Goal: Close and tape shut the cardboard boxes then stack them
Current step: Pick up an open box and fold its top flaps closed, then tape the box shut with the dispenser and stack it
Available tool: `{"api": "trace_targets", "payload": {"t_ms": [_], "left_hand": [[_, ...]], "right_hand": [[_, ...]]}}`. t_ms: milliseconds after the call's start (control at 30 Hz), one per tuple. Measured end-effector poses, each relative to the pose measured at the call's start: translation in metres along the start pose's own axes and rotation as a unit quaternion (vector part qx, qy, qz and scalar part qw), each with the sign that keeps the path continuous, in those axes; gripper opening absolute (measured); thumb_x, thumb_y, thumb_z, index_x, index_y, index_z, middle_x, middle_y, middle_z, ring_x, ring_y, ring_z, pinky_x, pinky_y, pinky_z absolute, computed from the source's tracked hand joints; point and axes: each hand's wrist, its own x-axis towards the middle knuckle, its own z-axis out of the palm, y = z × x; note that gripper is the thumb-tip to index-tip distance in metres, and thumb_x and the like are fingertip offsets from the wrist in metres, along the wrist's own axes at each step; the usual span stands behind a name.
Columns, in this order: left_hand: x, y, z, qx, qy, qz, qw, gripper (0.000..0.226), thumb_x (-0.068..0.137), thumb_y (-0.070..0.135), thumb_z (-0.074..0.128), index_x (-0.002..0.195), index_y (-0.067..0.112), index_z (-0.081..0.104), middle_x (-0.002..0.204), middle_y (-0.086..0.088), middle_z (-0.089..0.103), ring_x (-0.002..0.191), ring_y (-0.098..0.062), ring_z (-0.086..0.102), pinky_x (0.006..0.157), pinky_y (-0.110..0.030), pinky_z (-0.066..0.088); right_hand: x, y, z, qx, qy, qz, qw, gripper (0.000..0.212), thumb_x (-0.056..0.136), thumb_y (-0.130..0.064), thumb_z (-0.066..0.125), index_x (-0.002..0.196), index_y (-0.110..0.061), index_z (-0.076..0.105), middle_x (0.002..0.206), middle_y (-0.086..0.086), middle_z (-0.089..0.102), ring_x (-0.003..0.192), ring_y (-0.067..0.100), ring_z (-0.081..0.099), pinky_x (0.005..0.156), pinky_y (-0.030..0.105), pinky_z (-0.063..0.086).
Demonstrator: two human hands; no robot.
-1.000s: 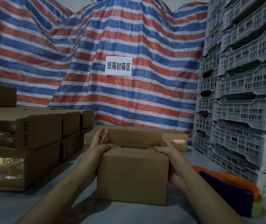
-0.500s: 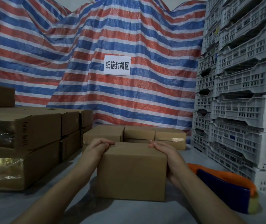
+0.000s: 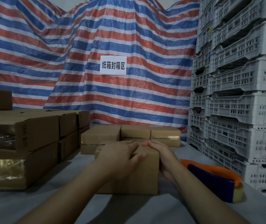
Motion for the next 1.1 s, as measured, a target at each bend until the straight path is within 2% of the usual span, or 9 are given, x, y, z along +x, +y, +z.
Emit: {"api": "trace_targets", "payload": {"t_ms": [133, 200, 300, 367, 500, 733, 933, 1000, 1100], "left_hand": [[0.001, -0.004, 0.004, -0.005, 0.013, 0.006, 1.000, 0.069, 0.089, 0.074, 0.014, 0.142, 0.038, 0.040, 0.140, 0.009, 0.053, 0.114, -0.012, 0.055, 0.082, -0.032, 0.041], [0.001, -0.004, 0.004, -0.012, 0.009, -0.001, 1.000, 0.069, 0.089, 0.074, 0.015, 0.142, 0.039, 0.041, 0.140, 0.009, 0.053, 0.115, -0.012, 0.055, 0.083, -0.032, 0.042], [0.000, -0.003, 0.003, -0.013, -0.001, -0.010, 1.000, 0.068, 0.090, 0.074, 0.016, 0.144, 0.039, 0.037, 0.144, 0.009, 0.050, 0.119, -0.014, 0.053, 0.088, -0.034, 0.043], [0.000, -0.002, 0.003, -0.012, -0.009, -0.018, 1.000, 0.069, 0.091, 0.074, 0.016, 0.147, 0.039, 0.034, 0.147, 0.008, 0.047, 0.122, -0.015, 0.051, 0.092, -0.036, 0.043], [0.001, -0.002, 0.000, -0.013, -0.022, -0.027, 0.999, 0.069, 0.091, 0.074, 0.015, 0.148, 0.039, 0.032, 0.149, 0.007, 0.045, 0.125, -0.016, 0.050, 0.096, -0.039, 0.045], [0.001, -0.001, -0.006, -0.012, -0.038, -0.018, 0.999, 0.064, 0.093, 0.072, 0.017, 0.144, 0.038, 0.037, 0.147, 0.007, 0.047, 0.123, -0.017, 0.052, 0.094, -0.038, 0.044], [0.000, -0.002, -0.007, -0.078, -0.041, -0.025, 0.996, 0.060, 0.095, 0.069, 0.018, 0.142, 0.040, 0.040, 0.141, 0.007, 0.053, 0.117, -0.014, 0.054, 0.087, -0.033, 0.042], [0.001, -0.003, -0.010, -0.162, -0.046, -0.058, 0.984, 0.059, 0.095, 0.069, 0.016, 0.141, 0.043, 0.040, 0.134, 0.005, 0.057, 0.113, -0.014, 0.054, 0.087, -0.033, 0.041], [0.006, -0.008, -0.019, -0.292, -0.055, -0.116, 0.948, 0.055, 0.097, 0.066, 0.019, 0.136, 0.040, 0.048, 0.131, 0.003, 0.058, 0.114, -0.014, 0.053, 0.097, -0.038, 0.039]], "right_hand": [[-0.004, -0.015, -0.009, -0.096, -0.023, -0.015, 0.995, 0.031, 0.103, -0.040, 0.050, 0.126, -0.028, 0.066, 0.135, 0.005, 0.058, 0.126, 0.028, 0.052, 0.110, 0.050, 0.039], [-0.006, -0.027, -0.027, -0.224, 0.046, -0.075, 0.971, 0.034, 0.107, -0.038, 0.042, 0.123, -0.018, 0.065, 0.124, 0.001, 0.063, 0.114, 0.022, 0.058, 0.094, 0.035, 0.046], [-0.020, -0.032, -0.071, -0.503, 0.158, -0.188, 0.828, 0.033, 0.103, -0.035, 0.045, 0.085, -0.010, 0.059, 0.087, 0.007, 0.064, 0.083, 0.025, 0.062, 0.068, 0.036, 0.049], [-0.034, -0.024, -0.096, -0.622, 0.191, -0.187, 0.736, 0.032, 0.100, -0.044, 0.047, 0.089, -0.016, 0.055, 0.093, 0.004, 0.064, 0.084, 0.023, 0.062, 0.067, 0.032, 0.045], [-0.052, 0.003, -0.117, -0.728, 0.185, -0.049, 0.659, 0.044, 0.095, -0.066, 0.040, 0.093, -0.023, 0.049, 0.103, 0.003, 0.067, 0.090, 0.022, 0.064, 0.066, 0.031, 0.040], [-0.047, 0.031, -0.121, -0.711, 0.255, -0.084, 0.650, 0.047, 0.095, -0.068, 0.035, 0.074, -0.027, 0.045, 0.066, -0.008, 0.050, 0.059, 0.013, 0.053, 0.052, 0.027, 0.040], [-0.028, 0.032, -0.129, -0.738, 0.229, -0.124, 0.623, 0.051, 0.095, -0.072, 0.028, 0.080, -0.028, 0.048, 0.079, -0.008, 0.063, 0.068, 0.012, 0.062, 0.053, 0.028, 0.038], [-0.016, 0.021, -0.128, -0.699, 0.234, -0.120, 0.665, 0.056, 0.094, -0.073, 0.031, 0.075, -0.025, 0.053, 0.068, -0.010, 0.056, 0.060, 0.010, 0.055, 0.049, 0.026, 0.035], [0.003, -0.014, -0.116, -0.511, 0.270, -0.145, 0.803, 0.067, 0.094, -0.070, 0.041, 0.059, -0.016, 0.060, 0.050, -0.001, 0.056, 0.052, 0.019, 0.058, 0.050, 0.026, 0.036]]}}
